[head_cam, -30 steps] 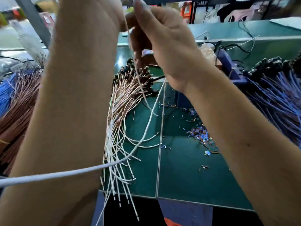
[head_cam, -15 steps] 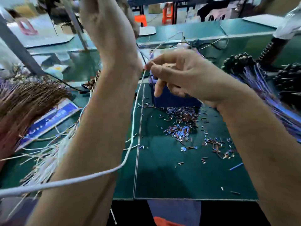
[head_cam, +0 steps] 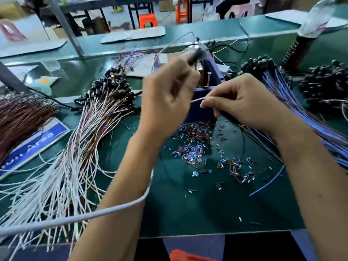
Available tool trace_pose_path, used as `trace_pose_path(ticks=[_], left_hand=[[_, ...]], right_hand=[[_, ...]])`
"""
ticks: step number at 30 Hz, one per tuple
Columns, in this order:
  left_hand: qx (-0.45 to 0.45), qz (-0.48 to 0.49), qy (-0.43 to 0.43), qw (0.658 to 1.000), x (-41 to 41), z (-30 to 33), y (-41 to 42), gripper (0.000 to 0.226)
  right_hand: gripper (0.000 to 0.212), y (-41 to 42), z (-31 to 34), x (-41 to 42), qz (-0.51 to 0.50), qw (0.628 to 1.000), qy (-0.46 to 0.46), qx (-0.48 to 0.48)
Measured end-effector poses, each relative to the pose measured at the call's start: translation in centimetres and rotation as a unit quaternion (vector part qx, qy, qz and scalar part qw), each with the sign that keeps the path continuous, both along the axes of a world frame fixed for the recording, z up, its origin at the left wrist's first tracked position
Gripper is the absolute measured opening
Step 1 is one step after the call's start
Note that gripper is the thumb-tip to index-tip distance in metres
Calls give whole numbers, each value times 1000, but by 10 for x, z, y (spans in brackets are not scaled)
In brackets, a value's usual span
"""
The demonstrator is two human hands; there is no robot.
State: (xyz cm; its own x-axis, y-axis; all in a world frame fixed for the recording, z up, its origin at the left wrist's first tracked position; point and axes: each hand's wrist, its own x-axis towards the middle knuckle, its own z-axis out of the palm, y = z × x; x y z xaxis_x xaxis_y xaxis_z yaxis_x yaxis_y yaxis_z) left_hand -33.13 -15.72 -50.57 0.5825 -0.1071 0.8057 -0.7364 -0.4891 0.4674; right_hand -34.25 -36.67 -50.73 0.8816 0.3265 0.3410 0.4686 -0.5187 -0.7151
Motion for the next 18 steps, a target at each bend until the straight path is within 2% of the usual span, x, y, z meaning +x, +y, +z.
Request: trace_pose_path(ticks=[2, 4, 9, 11, 13, 16, 18], left_hand=[[83, -30, 6, 996, -12, -9, -6, 19], [117, -42, 29, 992, -9, -22, -4, 9], [196, -63, 71, 976, -10, -54, 3, 20], [183, -68, 94, 976, -8, -63, 7, 13], [126, -74, 162, 976, -8, -72, 12, 3], [45, -103, 277, 954, -3, -77, 17, 12], [12, -136, 317, 939, -1, -76, 18, 13]], right_hand=[[19, 1, -9, 1, -36, 997, -69, -24], [17, 5, -18, -4, -61, 989, -128, -46], [23, 14, -41, -10, -66, 975, -197, -85], [25, 17, -46, -10, -75, 973, -202, -85], [24, 21, -50, -12, -82, 973, -199, -85], [16, 23, -54, -12, -76, 979, -177, -68], [11, 21, -53, -12, -65, 984, -163, -42]])
